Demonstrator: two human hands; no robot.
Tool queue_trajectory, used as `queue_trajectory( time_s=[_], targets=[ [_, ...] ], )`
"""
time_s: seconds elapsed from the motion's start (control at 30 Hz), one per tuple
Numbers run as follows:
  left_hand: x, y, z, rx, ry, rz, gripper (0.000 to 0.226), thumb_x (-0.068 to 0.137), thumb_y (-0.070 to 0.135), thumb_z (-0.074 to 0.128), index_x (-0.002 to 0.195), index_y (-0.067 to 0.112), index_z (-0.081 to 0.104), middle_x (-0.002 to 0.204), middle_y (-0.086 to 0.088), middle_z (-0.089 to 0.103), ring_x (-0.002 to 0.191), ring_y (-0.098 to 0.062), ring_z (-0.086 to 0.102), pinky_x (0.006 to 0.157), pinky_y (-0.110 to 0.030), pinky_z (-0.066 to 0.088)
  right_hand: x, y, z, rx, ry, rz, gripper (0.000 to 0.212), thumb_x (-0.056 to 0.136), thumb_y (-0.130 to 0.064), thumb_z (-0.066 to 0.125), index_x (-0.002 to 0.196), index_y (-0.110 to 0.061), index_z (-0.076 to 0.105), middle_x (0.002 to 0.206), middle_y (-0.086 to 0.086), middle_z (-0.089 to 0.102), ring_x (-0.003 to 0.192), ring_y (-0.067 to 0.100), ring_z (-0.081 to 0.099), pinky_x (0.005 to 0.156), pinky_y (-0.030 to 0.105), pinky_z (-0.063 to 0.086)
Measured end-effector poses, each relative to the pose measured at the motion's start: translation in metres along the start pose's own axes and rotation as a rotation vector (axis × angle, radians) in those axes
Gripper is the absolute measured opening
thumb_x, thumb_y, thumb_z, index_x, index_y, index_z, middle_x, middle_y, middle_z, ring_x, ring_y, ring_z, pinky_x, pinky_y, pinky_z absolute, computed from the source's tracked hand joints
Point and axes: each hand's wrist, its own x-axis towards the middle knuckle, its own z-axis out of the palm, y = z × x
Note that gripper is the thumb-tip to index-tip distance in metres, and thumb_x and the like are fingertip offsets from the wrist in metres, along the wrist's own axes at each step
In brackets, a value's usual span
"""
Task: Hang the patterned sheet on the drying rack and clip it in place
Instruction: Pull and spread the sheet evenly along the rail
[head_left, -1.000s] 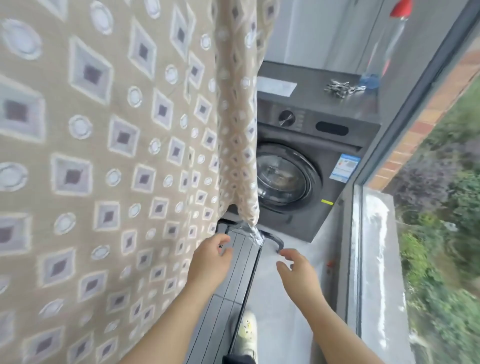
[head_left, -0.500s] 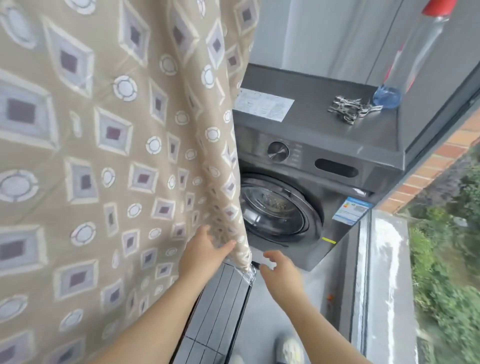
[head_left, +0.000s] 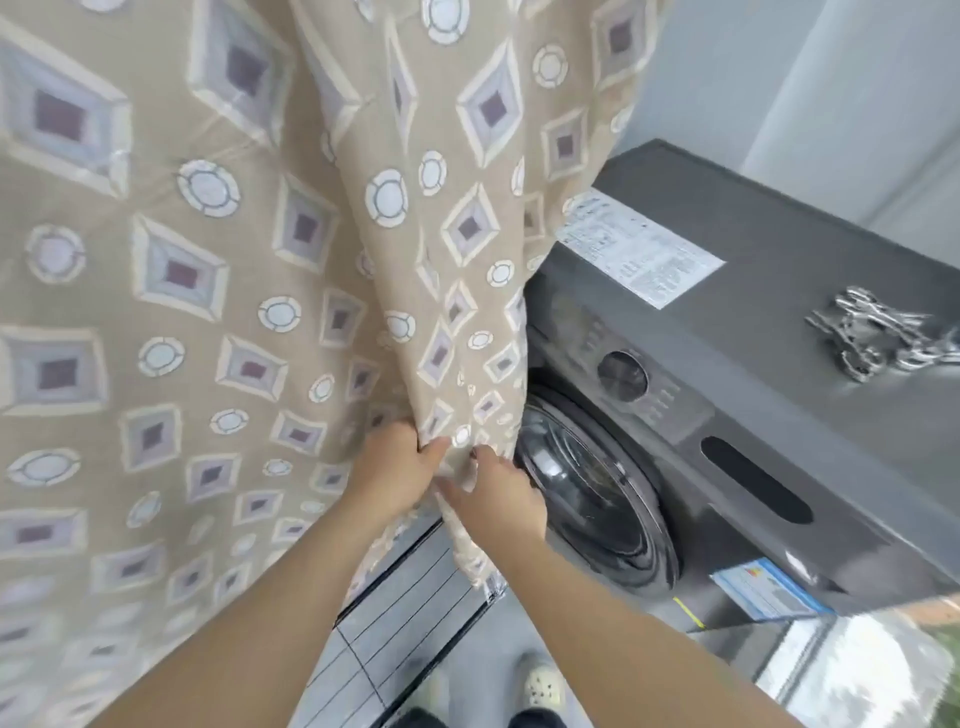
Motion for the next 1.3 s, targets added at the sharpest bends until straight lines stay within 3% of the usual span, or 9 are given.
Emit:
queue_trajectory(
  time_s=[0.17, 0.33, 0.43, 0.53, 0.83, 0.97, 1.07, 1.17, 1.3],
  targets=[
    [-0.004, 0.001, -0.014, -0.228, 0.173, 0.036, 0.03, 0.087, 0.036, 0.062, 0.102, 0.01, 0.065, 0.082, 0.004, 0.064, 0.08, -0.018, 0.058, 0.069, -0.023, 0.039, 0.012, 0.019, -0.015, -0.058, 0.047, -0.049, 0.019, 0.095, -0.024, 0.037, 0.089, -0.015, 0.053, 0.089, 0.003, 0.06, 0.083, 0.024, 0.056, 0.072, 0.031, 0.045],
    [-0.001, 0.015, -0.036, -0.388, 0.288, 0.171, 0.024, 0.085, 0.041, 0.062, 0.095, 0.019, 0.059, 0.073, 0.009, 0.061, 0.076, -0.018, 0.06, 0.07, -0.028, 0.045, 0.007, 0.014, -0.025, 0.041, -0.042, -0.121, 0.056, 0.084, -0.052, 0.056, 0.13, -0.023, 0.044, 0.126, -0.003, 0.054, 0.115, 0.02, 0.051, 0.092, 0.034, 0.043],
    [0.003, 0.018, -0.049, -0.492, 0.203, 0.217, 0.014, 0.084, 0.043, 0.059, 0.082, 0.029, 0.056, 0.076, 0.003, 0.069, 0.066, -0.018, 0.068, 0.07, -0.037, 0.056, 0.007, -0.008, -0.027, -0.011, -0.061, -0.104, 0.074, 0.078, -0.064, 0.054, 0.133, -0.019, 0.035, 0.129, -0.001, 0.05, 0.12, 0.022, 0.047, 0.091, 0.037, 0.036],
    [0.013, 0.022, -0.062, -0.522, -0.059, 0.18, 0.009, 0.091, 0.027, 0.057, 0.088, 0.022, 0.064, 0.083, -0.003, 0.07, 0.054, -0.015, 0.067, 0.057, -0.035, 0.059, 0.015, -0.022, -0.029, -0.05, -0.006, -0.083, 0.054, 0.085, -0.059, 0.048, 0.115, -0.013, 0.045, 0.111, 0.004, 0.06, 0.104, 0.026, 0.057, 0.078, 0.034, 0.039],
    [0.042, 0.033, -0.061, -0.257, -0.158, 0.268, 0.014, 0.095, 0.028, 0.05, 0.088, 0.022, 0.06, 0.07, 0.013, 0.066, 0.051, 0.009, 0.061, 0.049, -0.016, 0.052, 0.046, -0.005, -0.047, -0.29, 0.053, -0.088, 0.025, 0.1, -0.027, 0.032, 0.097, -0.016, 0.055, 0.105, 0.008, 0.063, 0.077, 0.027, 0.05, 0.065, 0.029, 0.036],
    [0.048, 0.035, -0.049, -0.224, -0.17, 0.266, 0.017, 0.095, 0.033, 0.048, 0.081, 0.03, 0.057, 0.072, 0.01, 0.069, 0.056, -0.009, 0.066, 0.059, -0.025, 0.056, 0.05, 0.004, -0.047, -0.287, 0.047, -0.055, 0.024, 0.1, -0.026, 0.033, 0.107, -0.019, 0.055, 0.108, 0.006, 0.064, 0.096, 0.028, 0.062, 0.067, 0.029, 0.037],
    [0.052, 0.033, -0.042, -0.214, -0.2, 0.252, 0.016, 0.096, 0.031, 0.048, 0.087, 0.023, 0.059, 0.073, 0.006, 0.069, 0.052, 0.001, 0.063, 0.053, -0.019, 0.054, 0.051, 0.009, -0.047, -0.24, 0.017, -0.03, 0.027, 0.1, -0.032, 0.032, 0.104, -0.019, 0.056, 0.106, 0.007, 0.065, 0.096, 0.029, 0.062, 0.069, 0.031, 0.041],
    [0.056, 0.031, -0.035, -0.245, -0.143, 0.215, 0.029, 0.094, 0.036, 0.05, 0.101, 0.013, 0.067, 0.078, 0.001, 0.072, 0.066, -0.015, 0.069, 0.066, -0.033, 0.058, 0.051, 0.02, -0.048, -0.161, -0.05, -0.004, 0.028, 0.097, -0.039, 0.037, 0.106, -0.019, 0.055, 0.108, 0.006, 0.065, 0.097, 0.027, 0.061, 0.076, 0.032, 0.047],
    [0.049, 0.029, -0.017, -0.101, -0.135, 0.174, 0.035, 0.084, 0.047, 0.059, 0.107, 0.021, 0.068, 0.098, 0.003, 0.071, 0.093, -0.017, 0.065, 0.083, -0.027, 0.049, 0.046, 0.039, -0.058, -0.08, -0.093, 0.042, 0.039, 0.091, -0.036, 0.05, 0.128, -0.026, 0.045, 0.122, -0.001, 0.059, 0.109, 0.021, 0.057, 0.082, 0.031, 0.046]
  ],
)
